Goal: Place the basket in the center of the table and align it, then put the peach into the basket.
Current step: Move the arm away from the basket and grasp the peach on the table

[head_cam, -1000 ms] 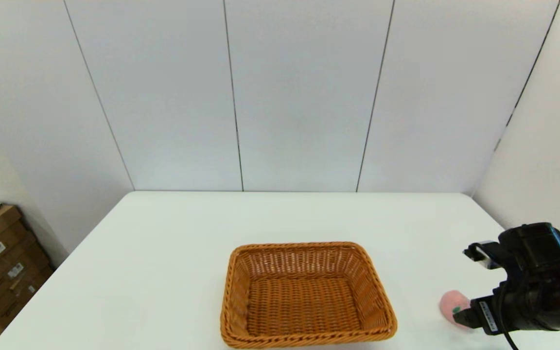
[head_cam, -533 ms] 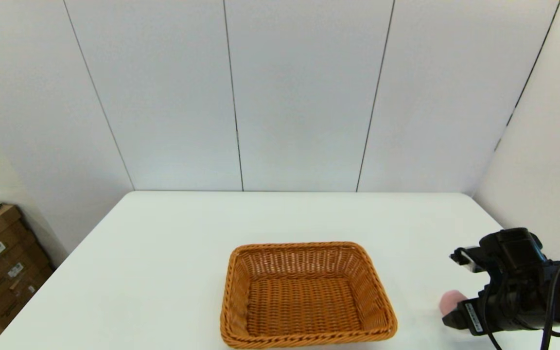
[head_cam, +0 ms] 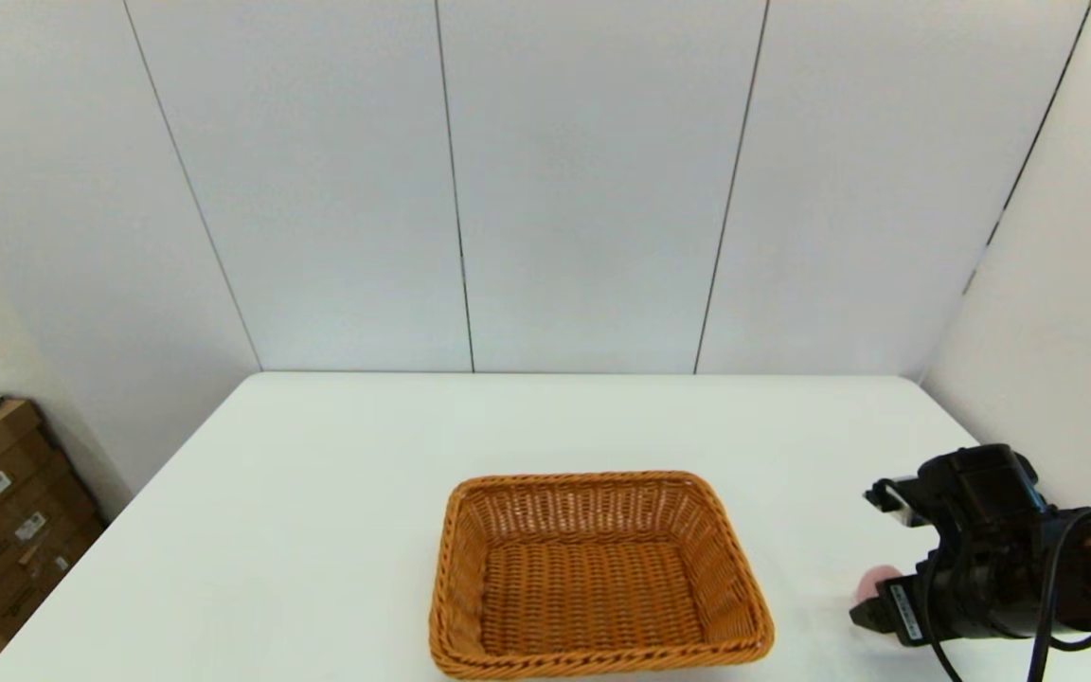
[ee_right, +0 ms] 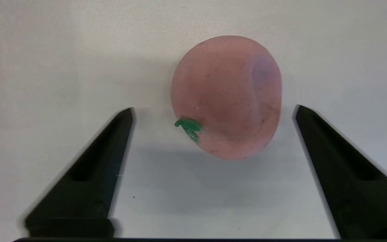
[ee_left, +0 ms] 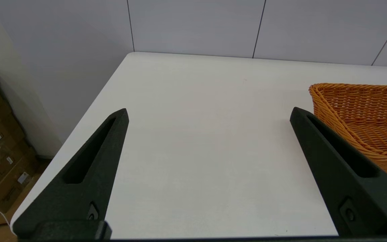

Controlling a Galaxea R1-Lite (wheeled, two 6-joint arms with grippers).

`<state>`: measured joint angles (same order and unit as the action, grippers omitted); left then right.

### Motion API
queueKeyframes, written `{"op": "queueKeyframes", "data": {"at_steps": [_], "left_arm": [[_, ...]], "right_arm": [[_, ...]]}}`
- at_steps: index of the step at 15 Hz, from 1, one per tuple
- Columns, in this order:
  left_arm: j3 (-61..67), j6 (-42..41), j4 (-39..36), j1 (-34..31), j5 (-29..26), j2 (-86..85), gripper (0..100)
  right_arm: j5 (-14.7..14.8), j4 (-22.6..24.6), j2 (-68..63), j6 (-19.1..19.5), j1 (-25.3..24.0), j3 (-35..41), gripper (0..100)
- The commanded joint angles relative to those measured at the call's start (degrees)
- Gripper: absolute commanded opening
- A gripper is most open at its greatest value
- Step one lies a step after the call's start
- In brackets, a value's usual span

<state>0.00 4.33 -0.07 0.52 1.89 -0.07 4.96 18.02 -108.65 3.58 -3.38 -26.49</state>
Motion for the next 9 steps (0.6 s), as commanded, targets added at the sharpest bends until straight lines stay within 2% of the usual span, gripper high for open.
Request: {"op": "queueKeyframes", "data": {"at_steps": [1, 7, 9], "left_arm": [[0.0, 0.07, -0.01, 0.0, 0.04, -0.01, 100], [0.0, 0.07, -0.01, 0.0, 0.04, -0.01, 100], [0.0, 0.07, -0.01, 0.0, 0.04, -0.01, 100]], "right_arm": [[0.14, 0.88, -0.24, -0.07, -0.14, 0.21, 0], [0.4, 7.38, -0.51, -0.16, 0.04, 2.85, 0], [0.4, 12.39, -1.03, -0.16, 0.12, 4.96, 0]]}}
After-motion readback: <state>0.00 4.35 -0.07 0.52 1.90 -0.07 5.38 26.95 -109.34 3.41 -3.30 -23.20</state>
